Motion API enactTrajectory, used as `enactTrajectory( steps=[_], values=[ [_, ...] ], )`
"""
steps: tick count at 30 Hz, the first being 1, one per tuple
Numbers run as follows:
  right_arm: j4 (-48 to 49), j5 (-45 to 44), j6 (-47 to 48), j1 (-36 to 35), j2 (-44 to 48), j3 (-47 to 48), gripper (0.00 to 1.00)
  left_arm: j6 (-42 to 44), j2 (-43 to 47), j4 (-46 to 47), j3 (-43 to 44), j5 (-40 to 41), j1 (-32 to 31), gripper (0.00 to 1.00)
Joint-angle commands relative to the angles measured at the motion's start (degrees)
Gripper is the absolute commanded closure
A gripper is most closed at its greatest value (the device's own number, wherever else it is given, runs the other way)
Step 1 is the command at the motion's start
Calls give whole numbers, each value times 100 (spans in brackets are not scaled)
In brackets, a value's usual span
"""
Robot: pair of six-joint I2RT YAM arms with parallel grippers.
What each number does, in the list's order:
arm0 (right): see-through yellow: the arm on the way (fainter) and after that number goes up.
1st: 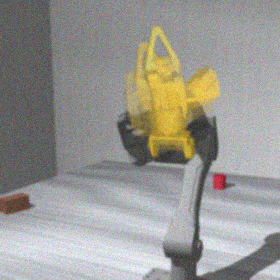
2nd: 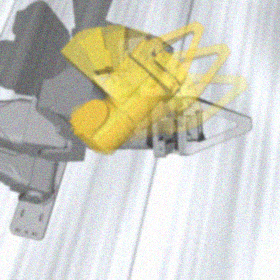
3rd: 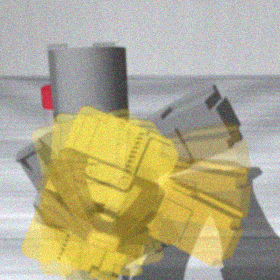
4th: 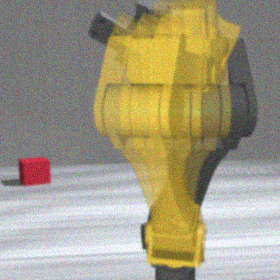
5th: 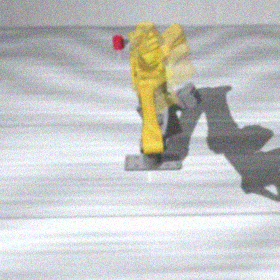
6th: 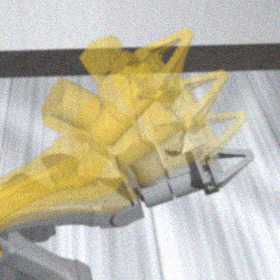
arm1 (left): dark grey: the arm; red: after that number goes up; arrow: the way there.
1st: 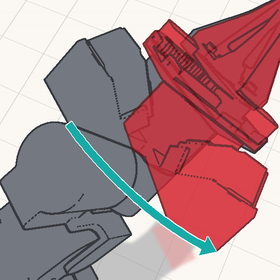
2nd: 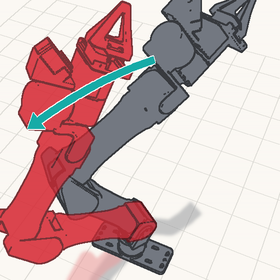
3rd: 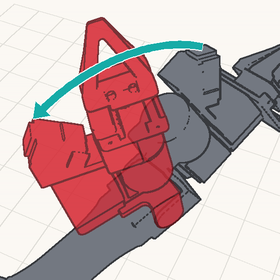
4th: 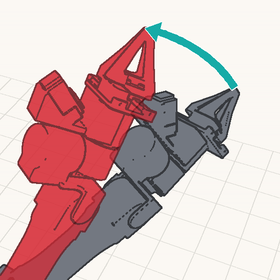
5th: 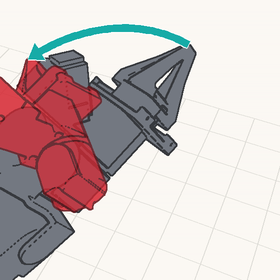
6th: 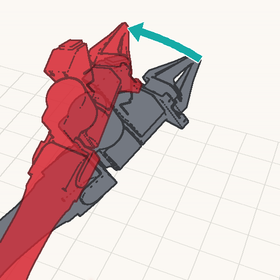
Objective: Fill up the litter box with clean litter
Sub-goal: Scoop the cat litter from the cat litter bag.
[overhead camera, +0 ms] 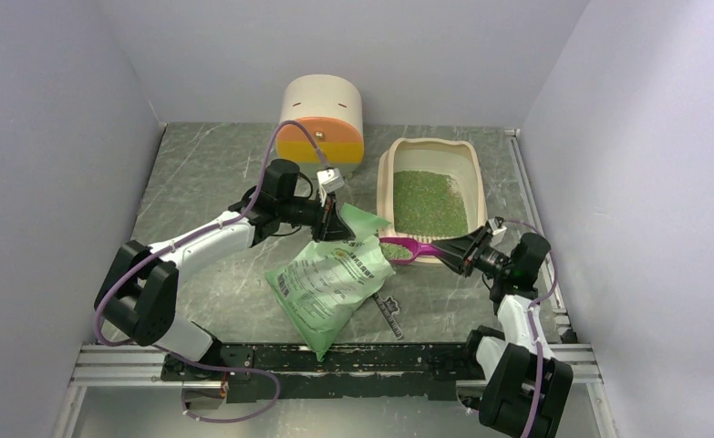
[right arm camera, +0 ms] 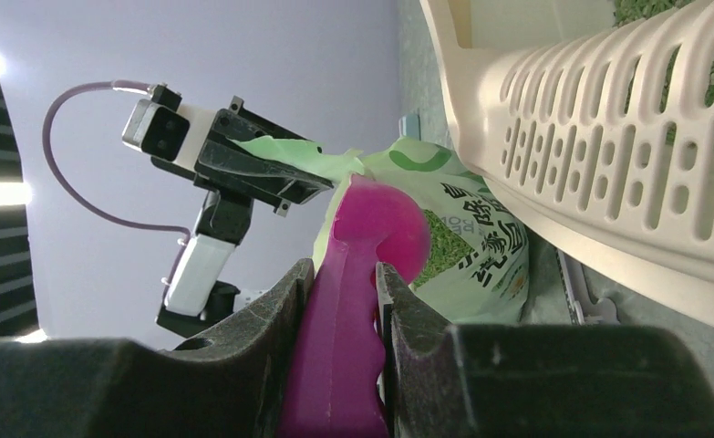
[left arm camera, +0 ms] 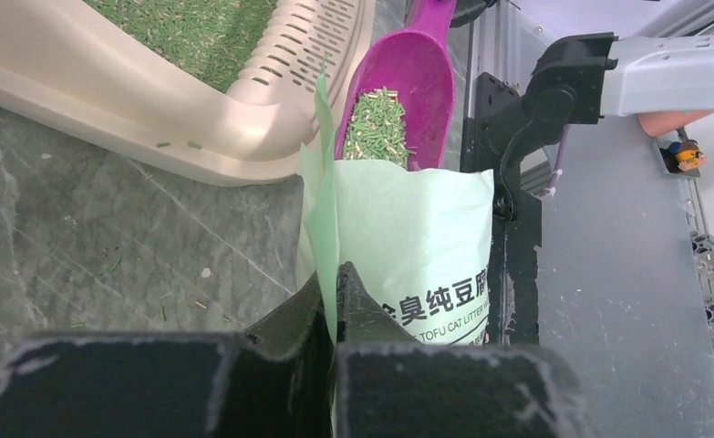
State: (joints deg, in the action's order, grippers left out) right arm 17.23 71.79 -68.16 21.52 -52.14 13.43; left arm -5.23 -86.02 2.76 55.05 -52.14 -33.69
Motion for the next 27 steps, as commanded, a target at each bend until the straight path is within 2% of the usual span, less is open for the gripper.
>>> enactTrajectory(
  steps=[1, 13, 19, 27],
  values=[
    [510, -66, -265, 135, -48, 71, 100, -153, 200, 610, 41, 2, -29, 95],
    [685, -153, -244, 313, -272, 191, 100, -138, 203, 602, 12, -46, -23, 95],
    [1223, -252, -618, 428, -482, 241, 100, -198, 185, 687, 4, -126, -23, 95],
    [1415, -416, -614, 559, -865, 502, 100, -153, 157, 607, 71, -155, -23, 95]
  ],
)
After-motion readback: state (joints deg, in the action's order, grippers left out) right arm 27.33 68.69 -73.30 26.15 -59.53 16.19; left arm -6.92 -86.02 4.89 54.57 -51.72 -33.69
